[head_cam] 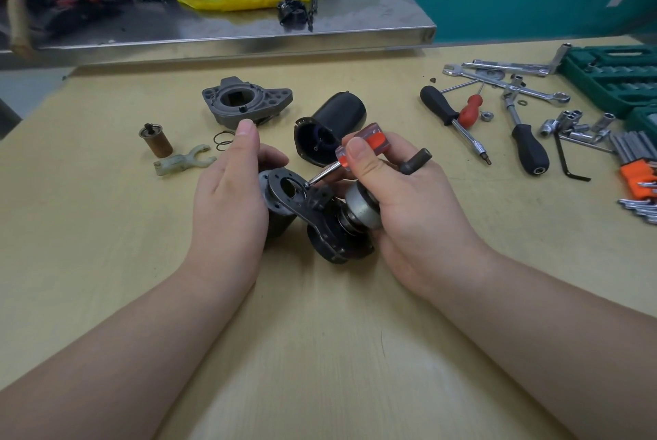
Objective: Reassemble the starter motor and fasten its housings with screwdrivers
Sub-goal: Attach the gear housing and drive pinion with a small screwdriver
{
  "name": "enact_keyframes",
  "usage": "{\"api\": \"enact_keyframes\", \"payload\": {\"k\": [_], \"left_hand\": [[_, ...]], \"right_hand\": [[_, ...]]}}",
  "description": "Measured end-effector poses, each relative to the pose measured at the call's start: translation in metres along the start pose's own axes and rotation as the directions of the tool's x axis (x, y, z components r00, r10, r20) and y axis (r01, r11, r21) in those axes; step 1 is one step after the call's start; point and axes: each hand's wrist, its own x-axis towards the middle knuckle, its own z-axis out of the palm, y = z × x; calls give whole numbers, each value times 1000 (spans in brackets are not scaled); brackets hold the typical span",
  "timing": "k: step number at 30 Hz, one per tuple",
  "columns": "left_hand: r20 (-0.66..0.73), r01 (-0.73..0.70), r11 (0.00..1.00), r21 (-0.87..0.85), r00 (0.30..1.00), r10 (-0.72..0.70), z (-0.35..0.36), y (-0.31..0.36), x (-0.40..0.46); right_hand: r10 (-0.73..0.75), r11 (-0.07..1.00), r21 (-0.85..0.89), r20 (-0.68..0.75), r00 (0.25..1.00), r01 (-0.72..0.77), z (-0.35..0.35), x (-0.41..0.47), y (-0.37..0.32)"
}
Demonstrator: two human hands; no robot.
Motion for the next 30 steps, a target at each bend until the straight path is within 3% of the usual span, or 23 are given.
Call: {"api": "enact_keyframes", "payload": {"k": [17,30], "left_hand": [[-14,-80,997,13,997,80,2,-3,-5],[13,-92,996,0,996,92,2,-4,-5]], "right_hand": [[-55,994,-101,-33,998,51,2,-1,-2],[-28,998,-63,-44,999,25,3,-2,-2]]}}
